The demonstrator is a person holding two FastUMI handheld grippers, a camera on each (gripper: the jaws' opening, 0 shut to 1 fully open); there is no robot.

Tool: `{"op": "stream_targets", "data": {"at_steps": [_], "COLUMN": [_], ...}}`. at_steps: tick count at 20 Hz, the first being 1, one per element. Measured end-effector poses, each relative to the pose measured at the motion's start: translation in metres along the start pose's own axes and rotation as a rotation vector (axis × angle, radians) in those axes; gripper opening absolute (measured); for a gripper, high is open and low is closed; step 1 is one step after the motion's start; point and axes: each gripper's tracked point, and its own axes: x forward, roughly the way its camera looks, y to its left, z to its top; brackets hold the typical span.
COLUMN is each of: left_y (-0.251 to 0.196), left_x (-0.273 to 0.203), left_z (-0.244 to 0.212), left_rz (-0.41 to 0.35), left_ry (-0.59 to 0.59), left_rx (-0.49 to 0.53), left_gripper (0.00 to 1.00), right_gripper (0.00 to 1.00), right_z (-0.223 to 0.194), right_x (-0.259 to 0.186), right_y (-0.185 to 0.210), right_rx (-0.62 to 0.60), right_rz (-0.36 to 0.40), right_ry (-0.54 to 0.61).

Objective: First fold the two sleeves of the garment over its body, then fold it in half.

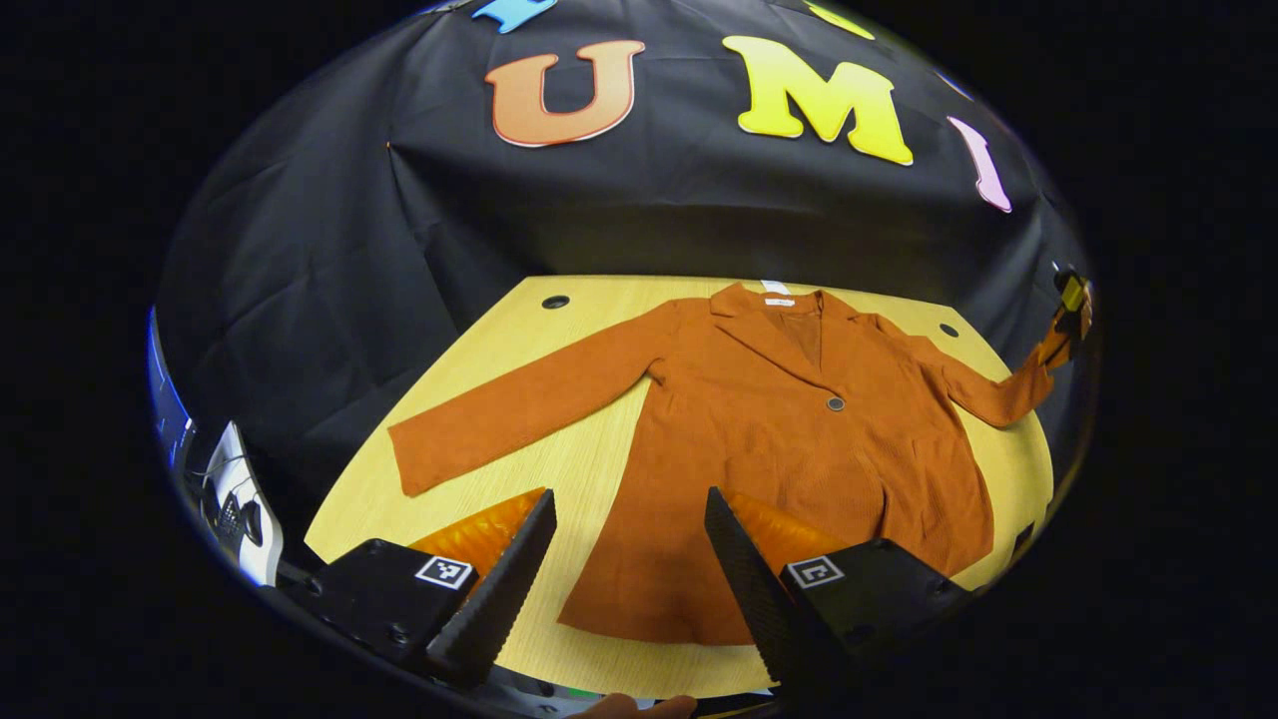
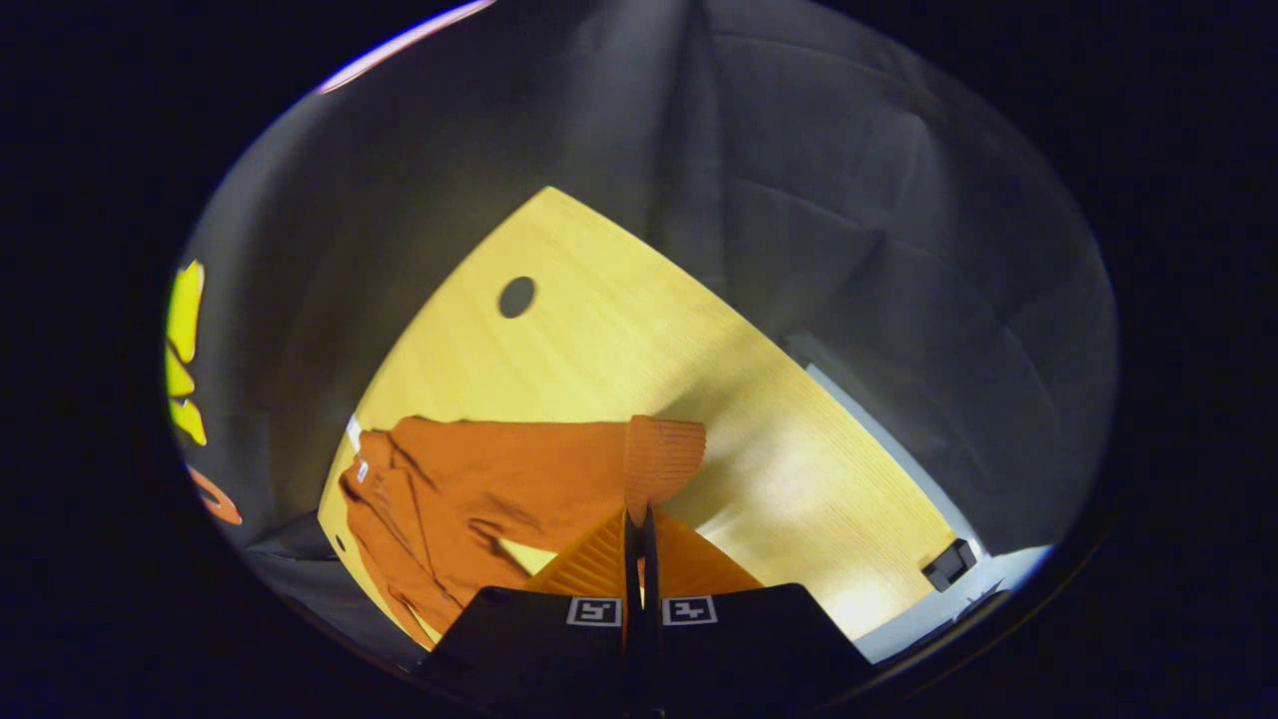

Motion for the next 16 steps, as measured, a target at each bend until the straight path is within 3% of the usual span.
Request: {"op": "stream_targets", "data": {"at_steps": [6,11,16], "left_y": [0.040,0.095,0.135], "left_x": [0.016,0.030,0.035], "left_z": [-0.008,-0.023,-0.051], "left_rz": [-0.010,0.039,0.075], "left_ry": [0.007,0.023,0.061], "left_rx": [-0.078,-0.133,-0.202], "left_gripper": [0.98,0.98,0.98], "right_gripper": [0.00,0.00,0.00], "right_z": [-0.031,-0.121,-0.207], "right_x": [-0.033,-0.019,0.006], "right_y": [0.138,0.284,0.375], "right_rx": [-0.169,-0.417,-0.564], "right_rz": [0.071,0.135,0.149], "right_ry": [-0.038,0.003,0.082]}}
